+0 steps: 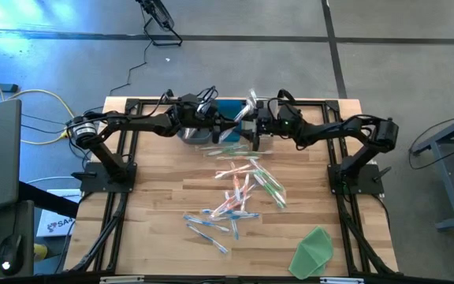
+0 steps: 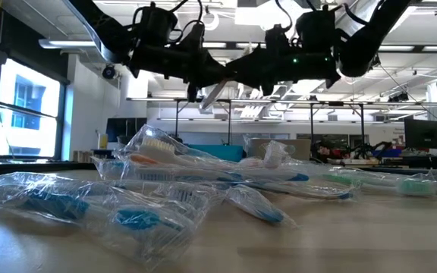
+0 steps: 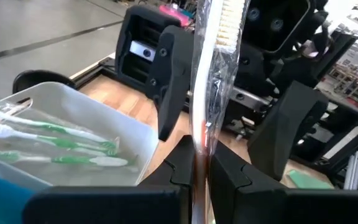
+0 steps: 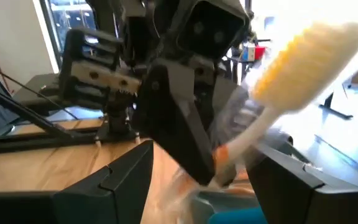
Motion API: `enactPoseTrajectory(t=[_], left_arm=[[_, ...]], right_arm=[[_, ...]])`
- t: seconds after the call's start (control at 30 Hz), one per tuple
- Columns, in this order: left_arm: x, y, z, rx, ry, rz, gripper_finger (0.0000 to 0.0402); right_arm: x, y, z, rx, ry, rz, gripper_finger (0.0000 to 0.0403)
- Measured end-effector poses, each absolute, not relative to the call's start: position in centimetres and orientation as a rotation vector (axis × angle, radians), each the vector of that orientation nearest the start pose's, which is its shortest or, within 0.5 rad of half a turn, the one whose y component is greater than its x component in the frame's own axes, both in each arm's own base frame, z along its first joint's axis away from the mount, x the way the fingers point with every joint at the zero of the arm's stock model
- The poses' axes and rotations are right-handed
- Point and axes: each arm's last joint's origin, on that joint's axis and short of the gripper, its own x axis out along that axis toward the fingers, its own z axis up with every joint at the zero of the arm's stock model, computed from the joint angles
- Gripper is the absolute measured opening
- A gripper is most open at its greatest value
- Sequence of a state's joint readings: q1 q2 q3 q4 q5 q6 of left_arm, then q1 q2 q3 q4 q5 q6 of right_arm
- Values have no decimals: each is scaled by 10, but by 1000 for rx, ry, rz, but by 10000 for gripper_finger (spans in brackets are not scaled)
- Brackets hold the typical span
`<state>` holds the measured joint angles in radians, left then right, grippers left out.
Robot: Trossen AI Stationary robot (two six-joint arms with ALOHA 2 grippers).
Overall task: Pick & Place Toothbrushes
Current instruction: Put the orange toothbrush into the dark blue bin
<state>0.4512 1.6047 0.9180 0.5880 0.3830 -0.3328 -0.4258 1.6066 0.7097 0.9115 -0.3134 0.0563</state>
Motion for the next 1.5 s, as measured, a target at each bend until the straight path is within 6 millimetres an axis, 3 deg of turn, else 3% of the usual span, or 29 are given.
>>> enactPoseTrajectory(t=[0.3,0.57,0.73,1.5], left_arm=[[284,180,252,-432,182,249,17],[254,204,229,-579,383,616,17],[250,204,223,-618,432,772,17],[249,189,208,-682,518,963,17]], right_arm=[[271,-142,226,83,137,-199,243],[248,-144,240,70,225,-240,243],[245,-144,243,70,222,-245,243],[244,-144,240,86,255,-245,243]])
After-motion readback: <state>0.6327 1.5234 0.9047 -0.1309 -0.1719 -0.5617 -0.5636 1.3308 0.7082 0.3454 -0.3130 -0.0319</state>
